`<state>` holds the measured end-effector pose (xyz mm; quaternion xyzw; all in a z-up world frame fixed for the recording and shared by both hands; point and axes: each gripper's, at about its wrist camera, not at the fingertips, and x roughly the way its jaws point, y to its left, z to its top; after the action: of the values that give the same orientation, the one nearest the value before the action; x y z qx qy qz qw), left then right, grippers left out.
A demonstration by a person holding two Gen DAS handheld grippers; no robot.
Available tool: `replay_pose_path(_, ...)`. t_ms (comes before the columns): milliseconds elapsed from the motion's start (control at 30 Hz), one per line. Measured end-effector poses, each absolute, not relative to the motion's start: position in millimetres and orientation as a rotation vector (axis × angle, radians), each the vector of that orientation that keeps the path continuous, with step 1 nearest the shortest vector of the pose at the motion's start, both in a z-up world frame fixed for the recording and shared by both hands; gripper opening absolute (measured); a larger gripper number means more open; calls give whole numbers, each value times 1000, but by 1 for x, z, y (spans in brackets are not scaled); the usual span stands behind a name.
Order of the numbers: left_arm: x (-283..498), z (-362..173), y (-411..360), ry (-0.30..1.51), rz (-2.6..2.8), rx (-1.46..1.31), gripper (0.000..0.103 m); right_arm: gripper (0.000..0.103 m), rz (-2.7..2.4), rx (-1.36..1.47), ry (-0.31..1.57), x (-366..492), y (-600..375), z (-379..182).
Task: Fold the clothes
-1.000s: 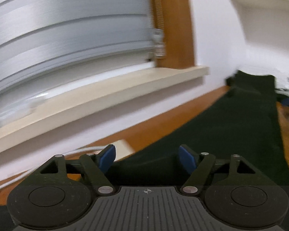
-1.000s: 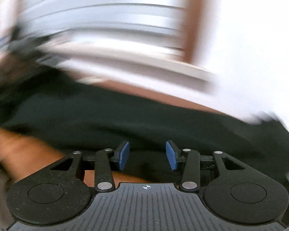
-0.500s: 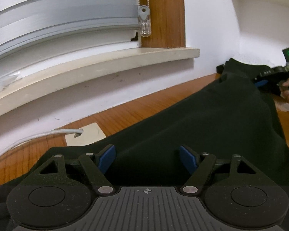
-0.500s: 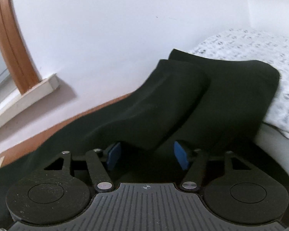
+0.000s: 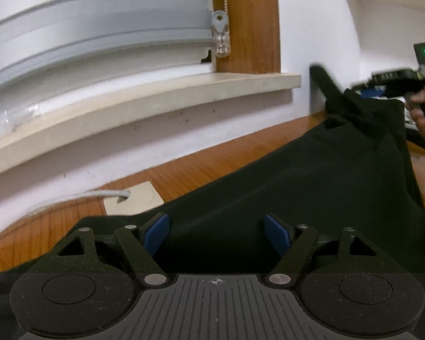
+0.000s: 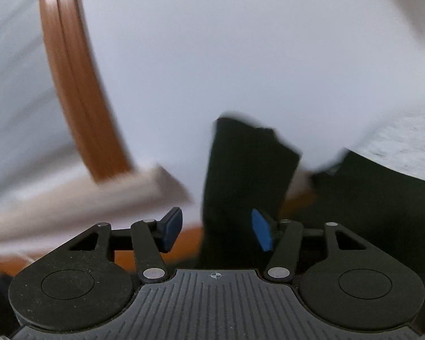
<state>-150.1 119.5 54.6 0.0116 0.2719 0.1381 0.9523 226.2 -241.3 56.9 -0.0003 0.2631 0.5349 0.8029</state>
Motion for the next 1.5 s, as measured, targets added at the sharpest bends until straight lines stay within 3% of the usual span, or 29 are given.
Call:
replay_pose_path(167,-137,70,97,546,236,52,79,72,1105,-10,598,225,-285,33)
replay_pose_path(400,-81,101,27,557,-9,91,84,73,1126,-10,584,200,-314,9)
replay_pose_path(567,-29,88,-33,618,-110,242,84,77,1134,19,606,204,-310,4)
replay_pose_path(667,-2,68,-48,685,-125,279,65,79,1124,43,664,213,-307,-1)
replay_pose_path(700,2,61,-51,699,-118,292,53,79,1120,54,687,217,-306,-4)
replay_pose_path(733,6,58,-51,702,-122,296,34,79,1123,68,695,219,-307,-4)
replay_pose_path(800,12,60,-34,701,-153,184,9,80,1131,96,705,222,-310,-6)
replay_pose_path(967,15,64,53,643,-113,-263,10,80,1124,87,702,219,-309,-6)
replay_pose_path(1233,11,28,96,604,-194,-512,15,80,1126,94,703,219,-309,-5)
replay_pose_path(1267,12,26,98,602,-197,-522,15,78,1128,97,700,219,-309,-5)
replay_pose_path(1333,16,22,102,599,-201,-545,15,64,1134,129,695,221,-310,-5)
replay_pose_path(1400,16,19,107,599,-207,-572,15,40,1148,159,715,224,-306,-7)
replay_pose_path(1500,12,19,110,597,-202,-580,15,40,1133,148,747,226,-290,-6)
